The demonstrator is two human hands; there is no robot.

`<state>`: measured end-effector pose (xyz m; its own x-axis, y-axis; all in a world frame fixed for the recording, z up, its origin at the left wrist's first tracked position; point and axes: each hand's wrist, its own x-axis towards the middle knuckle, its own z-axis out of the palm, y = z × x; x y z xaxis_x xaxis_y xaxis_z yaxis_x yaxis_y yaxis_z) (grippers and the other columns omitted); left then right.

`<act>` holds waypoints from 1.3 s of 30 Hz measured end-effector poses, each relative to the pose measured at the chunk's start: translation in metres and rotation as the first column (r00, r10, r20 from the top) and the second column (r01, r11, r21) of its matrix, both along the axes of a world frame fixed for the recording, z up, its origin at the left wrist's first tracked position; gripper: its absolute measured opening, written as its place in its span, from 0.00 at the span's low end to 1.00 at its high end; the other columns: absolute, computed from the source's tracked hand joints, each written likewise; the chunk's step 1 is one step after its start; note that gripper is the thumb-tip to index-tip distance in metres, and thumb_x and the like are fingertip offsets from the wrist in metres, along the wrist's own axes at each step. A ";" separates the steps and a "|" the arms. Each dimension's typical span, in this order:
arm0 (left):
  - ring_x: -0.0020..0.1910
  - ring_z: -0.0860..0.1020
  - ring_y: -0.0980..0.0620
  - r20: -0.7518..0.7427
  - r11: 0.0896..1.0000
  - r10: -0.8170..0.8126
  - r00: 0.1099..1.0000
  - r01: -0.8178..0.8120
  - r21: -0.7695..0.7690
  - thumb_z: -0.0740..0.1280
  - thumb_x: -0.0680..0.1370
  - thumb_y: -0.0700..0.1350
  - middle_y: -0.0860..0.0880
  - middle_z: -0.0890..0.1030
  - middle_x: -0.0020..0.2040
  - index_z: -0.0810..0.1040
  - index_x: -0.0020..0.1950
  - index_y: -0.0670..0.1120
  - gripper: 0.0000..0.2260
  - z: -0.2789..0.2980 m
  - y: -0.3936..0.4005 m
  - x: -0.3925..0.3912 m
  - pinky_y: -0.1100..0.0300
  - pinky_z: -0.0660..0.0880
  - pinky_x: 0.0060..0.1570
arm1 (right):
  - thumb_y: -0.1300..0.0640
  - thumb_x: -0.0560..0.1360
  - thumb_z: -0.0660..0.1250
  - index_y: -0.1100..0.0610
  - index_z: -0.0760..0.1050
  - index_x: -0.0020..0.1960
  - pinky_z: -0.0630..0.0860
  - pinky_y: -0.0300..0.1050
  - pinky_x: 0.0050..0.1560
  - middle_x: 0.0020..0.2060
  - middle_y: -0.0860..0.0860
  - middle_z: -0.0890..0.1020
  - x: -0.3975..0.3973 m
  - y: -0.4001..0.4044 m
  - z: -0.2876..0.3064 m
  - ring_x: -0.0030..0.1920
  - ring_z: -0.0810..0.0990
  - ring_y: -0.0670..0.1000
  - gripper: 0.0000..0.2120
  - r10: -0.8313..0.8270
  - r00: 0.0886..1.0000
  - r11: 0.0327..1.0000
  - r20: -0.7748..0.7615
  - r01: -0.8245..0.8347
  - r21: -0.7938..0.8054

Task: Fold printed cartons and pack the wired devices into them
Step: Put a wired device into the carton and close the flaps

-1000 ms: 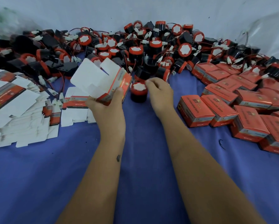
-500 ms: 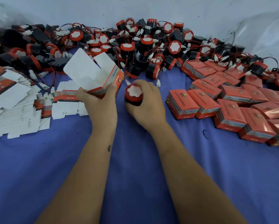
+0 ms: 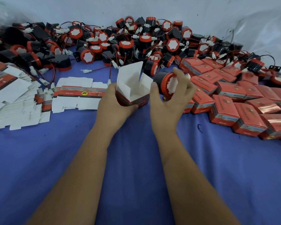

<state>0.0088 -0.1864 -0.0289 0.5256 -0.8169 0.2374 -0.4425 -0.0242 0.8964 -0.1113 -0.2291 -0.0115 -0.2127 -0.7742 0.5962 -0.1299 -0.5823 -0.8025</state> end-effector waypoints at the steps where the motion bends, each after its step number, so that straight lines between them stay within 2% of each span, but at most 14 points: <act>1: 0.53 0.78 0.54 -0.001 1.000 0.003 1.000 -0.003 0.002 0.79 0.68 0.47 0.56 0.79 0.55 0.70 0.64 0.52 0.28 0.000 -0.001 0.001 0.63 0.74 0.46 | 0.60 0.72 0.70 0.53 0.70 0.68 0.74 0.39 0.57 0.59 0.47 0.64 0.000 0.000 0.000 0.58 0.68 0.37 0.25 0.006 1.000 1.000 0.030 -0.006 0.011; 4: 0.52 0.77 0.55 -0.004 1.000 0.016 1.000 -0.016 0.005 0.79 0.69 0.47 0.59 0.78 0.52 0.69 0.62 0.53 0.27 0.001 -0.002 0.001 0.69 0.71 0.42 | 0.62 0.70 0.66 0.53 0.68 0.69 0.74 0.36 0.55 0.59 0.47 0.64 0.000 0.001 0.002 0.58 0.68 0.36 0.28 0.039 0.998 0.999 0.054 -0.040 0.020; 8: 0.48 0.78 0.65 -0.048 1.000 -0.009 0.999 0.007 -0.028 0.79 0.69 0.47 0.61 0.79 0.50 0.69 0.60 0.54 0.26 0.001 0.001 -0.001 0.73 0.72 0.39 | 0.58 0.70 0.72 0.58 0.70 0.70 0.71 0.26 0.49 0.60 0.53 0.68 0.000 0.002 0.001 0.54 0.66 0.35 0.29 0.020 0.949 0.988 -0.315 -0.067 -0.141; 11: 0.46 0.77 0.68 -0.050 0.998 -0.037 0.998 0.035 -0.044 0.78 0.69 0.46 0.59 0.79 0.50 0.69 0.60 0.54 0.25 0.002 0.002 0.000 0.75 0.72 0.39 | 0.58 0.70 0.74 0.58 0.71 0.70 0.79 0.41 0.43 0.59 0.55 0.73 0.002 0.003 0.000 0.56 0.71 0.46 0.29 0.011 0.856 0.973 -0.518 -0.129 -0.192; 14: 0.49 0.79 0.62 -0.028 0.996 -0.082 0.996 0.081 -0.030 0.76 0.71 0.40 0.57 0.80 0.51 0.70 0.63 0.52 0.25 0.002 0.001 0.002 0.71 0.74 0.44 | 0.58 0.70 0.73 0.57 0.73 0.67 0.81 0.52 0.43 0.59 0.55 0.74 0.003 0.004 0.000 0.56 0.76 0.55 0.26 0.011 0.787 0.964 -0.617 -0.171 -0.202; 18: 0.49 0.79 0.57 0.001 0.988 -0.153 0.988 0.153 -0.004 0.71 0.72 0.33 0.55 0.79 0.50 0.68 0.64 0.50 0.25 0.003 0.000 0.002 0.69 0.76 0.43 | 0.54 0.71 0.71 0.56 0.73 0.67 0.78 0.54 0.49 0.57 0.54 0.75 0.002 0.003 0.000 0.53 0.77 0.55 0.26 0.062 0.741 0.969 -0.669 -0.204 -0.136; 21: 0.54 0.79 0.50 0.023 0.990 -0.133 0.991 0.134 -0.044 0.72 0.71 0.33 0.48 0.80 0.55 0.71 0.64 0.46 0.24 0.005 -0.002 0.000 0.58 0.78 0.53 | 0.48 0.71 0.72 0.54 0.73 0.67 0.72 0.48 0.55 0.56 0.51 0.77 0.001 0.002 -0.001 0.51 0.77 0.54 0.26 0.045 0.732 0.982 -0.680 -0.157 -0.105; 25: 0.53 0.78 0.64 -0.003 0.987 -0.151 0.989 0.151 -0.053 0.72 0.74 0.35 0.59 0.78 0.56 0.69 0.64 0.54 0.24 0.005 -0.001 0.001 0.73 0.73 0.51 | 0.41 0.72 0.70 0.55 0.77 0.58 0.66 0.45 0.54 0.49 0.50 0.81 0.001 -0.001 -0.002 0.50 0.77 0.53 0.22 -0.045 0.704 0.980 -0.709 -0.107 -0.169; 28: 0.51 0.78 0.67 -0.057 0.986 -0.163 0.985 0.161 -0.039 0.72 0.74 0.38 0.61 0.78 0.56 0.66 0.68 0.57 0.28 0.005 -0.001 0.001 0.72 0.75 0.49 | 0.42 0.78 0.62 0.54 0.81 0.54 0.60 0.45 0.51 0.46 0.49 0.83 0.004 0.001 -0.002 0.49 0.74 0.53 0.17 -0.124 0.623 0.975 -0.773 -0.067 -0.211; 31: 0.47 0.77 0.71 -0.068 0.987 -0.155 0.986 0.152 -0.053 0.71 0.76 0.38 0.62 0.78 0.54 0.66 0.69 0.56 0.26 0.006 -0.002 0.001 0.75 0.74 0.44 | 0.44 0.81 0.56 0.51 0.82 0.53 0.56 0.46 0.51 0.51 0.46 0.80 0.011 0.001 -0.007 0.52 0.68 0.52 0.19 -0.108 0.502 0.986 -0.858 -0.056 -0.157; 33: 0.47 0.77 0.72 -0.111 0.986 -0.163 0.980 0.158 -0.053 0.73 0.74 0.38 0.62 0.78 0.53 0.67 0.68 0.55 0.27 0.004 -0.003 0.002 0.74 0.74 0.43 | 0.47 0.81 0.58 0.55 0.82 0.47 0.60 0.46 0.51 0.49 0.49 0.77 0.011 0.000 -0.006 0.50 0.68 0.51 0.17 -0.015 0.671 0.994 -0.741 -0.070 -0.084; 35: 0.48 0.77 0.72 -0.191 0.990 -0.133 0.972 0.123 -0.063 0.74 0.71 0.43 0.62 0.78 0.53 0.67 0.65 0.58 0.28 0.006 -0.003 0.002 0.71 0.74 0.46 | 0.54 0.80 0.60 0.57 0.76 0.41 0.64 0.45 0.46 0.42 0.50 0.73 0.008 -0.001 -0.002 0.43 0.70 0.49 0.12 0.090 0.906 0.996 -0.415 -0.088 0.023; 37: 0.55 0.76 0.67 -0.306 0.995 -0.082 0.949 0.059 -0.084 0.68 0.69 0.51 0.61 0.78 0.57 0.66 0.71 0.58 0.30 0.009 -0.005 0.000 0.69 0.71 0.52 | 0.59 0.79 0.61 0.54 0.68 0.39 0.65 0.42 0.41 0.38 0.48 0.71 0.005 -0.002 0.002 0.37 0.68 0.46 0.10 0.162 0.975 0.967 -0.153 -0.126 0.221; 39: 0.64 0.73 0.59 -0.358 0.998 -0.014 0.934 -0.010 -0.066 0.66 0.70 0.57 0.56 0.74 0.66 0.58 0.79 0.53 0.38 0.010 -0.008 -0.004 0.62 0.69 0.61 | 0.58 0.78 0.63 0.53 0.70 0.44 0.67 0.40 0.41 0.41 0.48 0.74 0.005 -0.004 0.004 0.39 0.71 0.45 0.05 0.229 0.973 0.886 -0.006 -0.206 0.415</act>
